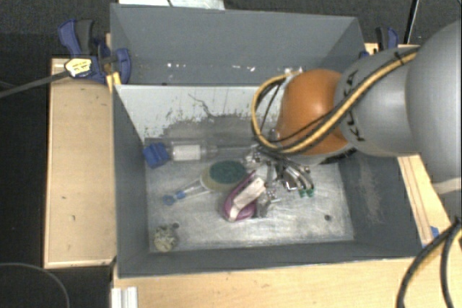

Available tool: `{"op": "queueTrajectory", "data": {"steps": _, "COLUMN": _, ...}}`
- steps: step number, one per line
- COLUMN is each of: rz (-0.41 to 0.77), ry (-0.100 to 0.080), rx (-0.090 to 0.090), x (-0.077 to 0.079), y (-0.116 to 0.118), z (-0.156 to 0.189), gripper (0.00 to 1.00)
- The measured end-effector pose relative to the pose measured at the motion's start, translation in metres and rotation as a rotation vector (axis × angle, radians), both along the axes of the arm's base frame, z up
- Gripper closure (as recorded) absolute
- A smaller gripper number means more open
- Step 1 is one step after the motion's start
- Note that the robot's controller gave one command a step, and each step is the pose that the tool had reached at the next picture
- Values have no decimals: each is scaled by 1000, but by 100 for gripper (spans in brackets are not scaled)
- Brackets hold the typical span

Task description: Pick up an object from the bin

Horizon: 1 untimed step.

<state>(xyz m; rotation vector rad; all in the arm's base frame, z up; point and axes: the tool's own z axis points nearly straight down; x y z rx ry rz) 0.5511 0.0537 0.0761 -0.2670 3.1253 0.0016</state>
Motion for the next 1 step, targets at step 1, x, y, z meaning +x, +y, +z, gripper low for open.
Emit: {"op": "queueTrajectory", "data": {"steps": 1, "rz": 152, "ry": -4, "rx": -2, "x": -6, "y": 39, "z": -2, "gripper": 0}}
